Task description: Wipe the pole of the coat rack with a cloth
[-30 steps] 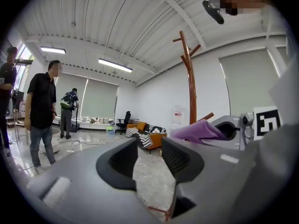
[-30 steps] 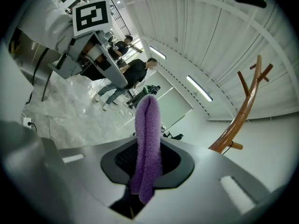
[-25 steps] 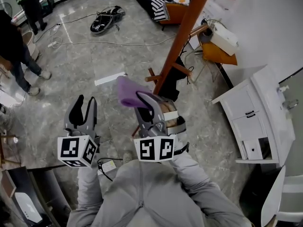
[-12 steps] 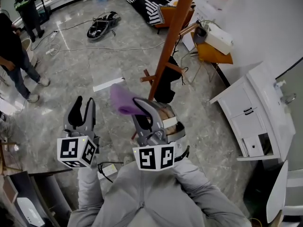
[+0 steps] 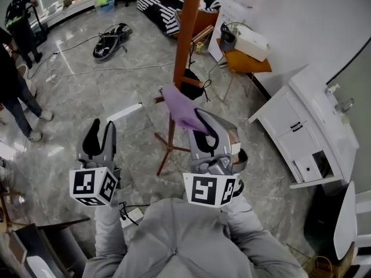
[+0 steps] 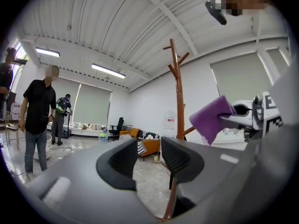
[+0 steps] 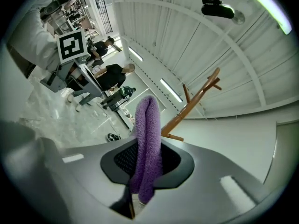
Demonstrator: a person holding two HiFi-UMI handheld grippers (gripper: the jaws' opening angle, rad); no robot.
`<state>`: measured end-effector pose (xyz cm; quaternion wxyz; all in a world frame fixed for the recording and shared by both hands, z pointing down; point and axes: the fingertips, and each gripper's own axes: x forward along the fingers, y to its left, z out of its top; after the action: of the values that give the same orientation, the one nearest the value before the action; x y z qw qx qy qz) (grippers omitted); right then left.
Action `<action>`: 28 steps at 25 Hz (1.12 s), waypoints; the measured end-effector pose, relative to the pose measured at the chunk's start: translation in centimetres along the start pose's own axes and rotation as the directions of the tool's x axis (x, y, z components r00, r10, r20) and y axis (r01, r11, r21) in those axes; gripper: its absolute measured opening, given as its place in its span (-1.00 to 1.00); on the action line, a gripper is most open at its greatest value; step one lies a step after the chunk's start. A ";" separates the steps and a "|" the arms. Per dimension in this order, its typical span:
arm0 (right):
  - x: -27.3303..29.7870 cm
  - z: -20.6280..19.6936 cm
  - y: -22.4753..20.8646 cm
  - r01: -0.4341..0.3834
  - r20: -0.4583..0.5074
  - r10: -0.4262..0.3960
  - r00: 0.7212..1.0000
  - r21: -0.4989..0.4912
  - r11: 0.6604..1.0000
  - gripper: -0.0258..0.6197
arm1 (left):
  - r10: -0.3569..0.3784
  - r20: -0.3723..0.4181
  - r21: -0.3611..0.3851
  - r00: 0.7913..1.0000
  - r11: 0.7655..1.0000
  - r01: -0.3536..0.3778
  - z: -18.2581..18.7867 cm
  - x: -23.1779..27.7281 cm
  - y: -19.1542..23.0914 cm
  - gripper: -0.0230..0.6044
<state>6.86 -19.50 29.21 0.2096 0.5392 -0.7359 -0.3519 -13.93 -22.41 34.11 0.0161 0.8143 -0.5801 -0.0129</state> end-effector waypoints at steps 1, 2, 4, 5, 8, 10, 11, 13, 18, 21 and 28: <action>-0.3 -0.4 -1.0 0.024 -0.007 -0.024 1.000 0.001 1.000 -0.74 | -0.006 0.000 0.002 1.000 1.000 0.006 0.1 0.3 -0.4 -0.41; -0.7 -0.8 -2.0 0.048 -0.014 -0.048 0.999 0.001 0.999 -0.74 | -0.013 0.001 0.004 1.000 1.000 0.013 0.2 0.5 -0.7 -0.41; -1.3 -1.4 -3.8 0.092 -0.029 -0.092 0.995 0.001 0.996 -0.74 | -0.027 0.003 0.007 1.000 1.000 0.027 0.4 1.0 -1.5 -0.41; -1.7 -1.8 -4.6 0.114 -0.036 -0.114 0.993 0.002 0.993 -0.74 | -0.034 0.004 0.010 0.999 0.999 0.034 0.5 1.2 -1.8 -0.41; -2.6 -3.1 -6.7 0.173 -0.063 -0.172 0.983 0.016 0.985 -0.74 | -0.050 0.007 0.017 0.999 0.999 0.050 0.7 1.7 -2.4 -0.41; -2.9 -4.3 -7.8 0.202 -0.087 -0.198 0.976 0.038 0.979 -0.74 | -0.057 0.009 0.024 0.998 0.998 0.057 0.9 2.0 -2.8 -0.41; -3.1 -5.0 -8.3 0.214 -0.101 -0.208 0.973 0.054 0.975 -0.74 | -0.060 0.009 0.028 0.998 0.998 0.059 1.0 2.1 -2.9 -0.41; -3.4 -6.3 -9.1 0.233 -0.146 -0.218 0.965 0.088 0.969 -0.74 | -0.063 0.008 0.033 0.998 0.997 0.062 1.3 2.3 -3.1 -0.41; -3.6 -9.6 -9.9 0.268 -0.219 -0.230 0.948 0.164 0.949 -0.74 | -0.062 0.004 0.045 0.998 0.997 0.062 1.5 2.5 -3.1 -0.41; -3.7 -11.5 -9.6 0.286 -0.242 -0.233 0.942 0.211 0.935 -0.74 | -0.059 0.000 0.050 0.998 0.997 0.059 1.5 2.6 -2.9 -0.41; -4.1 -15.5 -9.0 0.319 -0.290 -0.221 0.931 0.354 0.879 -0.74 | -0.061 0.000 0.058 0.998 0.996 0.061 1.4 3.7 -3.1 -0.41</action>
<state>24.70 -21.73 33.06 0.1327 0.7068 -0.6775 -0.1540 -9.87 -24.92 32.57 -0.0085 0.8317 -0.5552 0.0028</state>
